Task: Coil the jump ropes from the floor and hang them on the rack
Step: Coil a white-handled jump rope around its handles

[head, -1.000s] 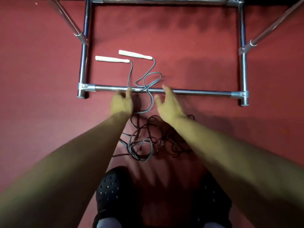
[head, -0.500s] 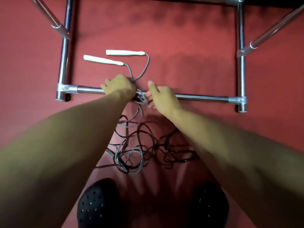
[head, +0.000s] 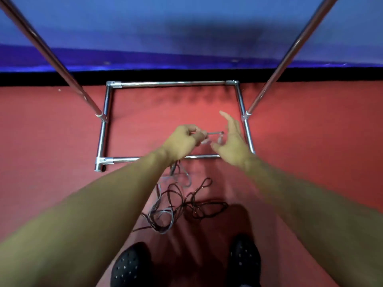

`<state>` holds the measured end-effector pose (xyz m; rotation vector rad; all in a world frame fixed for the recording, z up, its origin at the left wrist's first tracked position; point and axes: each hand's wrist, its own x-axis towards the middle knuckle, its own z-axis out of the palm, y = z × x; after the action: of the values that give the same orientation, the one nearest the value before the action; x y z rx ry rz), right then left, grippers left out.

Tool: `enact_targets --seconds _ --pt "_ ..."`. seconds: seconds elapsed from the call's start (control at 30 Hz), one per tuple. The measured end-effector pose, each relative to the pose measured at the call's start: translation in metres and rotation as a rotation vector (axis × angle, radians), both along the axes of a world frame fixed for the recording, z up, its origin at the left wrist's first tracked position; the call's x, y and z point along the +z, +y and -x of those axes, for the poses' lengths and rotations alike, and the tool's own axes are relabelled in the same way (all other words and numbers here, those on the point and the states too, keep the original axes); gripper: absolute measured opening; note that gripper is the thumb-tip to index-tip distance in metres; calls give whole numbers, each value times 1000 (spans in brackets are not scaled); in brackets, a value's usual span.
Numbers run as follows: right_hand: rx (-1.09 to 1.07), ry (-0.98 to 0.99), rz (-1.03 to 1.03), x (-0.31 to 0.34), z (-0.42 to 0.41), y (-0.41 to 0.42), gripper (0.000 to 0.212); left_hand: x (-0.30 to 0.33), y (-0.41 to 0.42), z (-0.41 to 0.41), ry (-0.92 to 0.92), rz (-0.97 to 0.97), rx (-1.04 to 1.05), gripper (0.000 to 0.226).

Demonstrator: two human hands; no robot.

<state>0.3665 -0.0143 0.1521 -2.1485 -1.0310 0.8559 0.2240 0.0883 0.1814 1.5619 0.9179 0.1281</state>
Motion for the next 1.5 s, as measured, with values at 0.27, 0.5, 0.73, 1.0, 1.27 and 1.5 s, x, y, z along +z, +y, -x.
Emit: enact_targets --seconds 0.27,0.5,0.73,1.0,1.27,1.5 --pt "197 354 -2 185 7 -75 35 193 -23 1 -13 -504 -288 21" --pt "0 827 -166 263 25 -175 34 297 -54 12 -147 -718 26 22" --pt "76 1213 -398 307 76 -173 34 262 -128 34 -221 -277 166 30" --pt "206 1387 -503 299 84 -149 47 229 -163 45 -468 217 234 40" --pt "-78 1281 -574 301 78 -139 38 215 -151 24 -392 -86 395 46" --pt "-120 1157 -324 288 73 -134 18 235 -152 30 -465 316 452 54"
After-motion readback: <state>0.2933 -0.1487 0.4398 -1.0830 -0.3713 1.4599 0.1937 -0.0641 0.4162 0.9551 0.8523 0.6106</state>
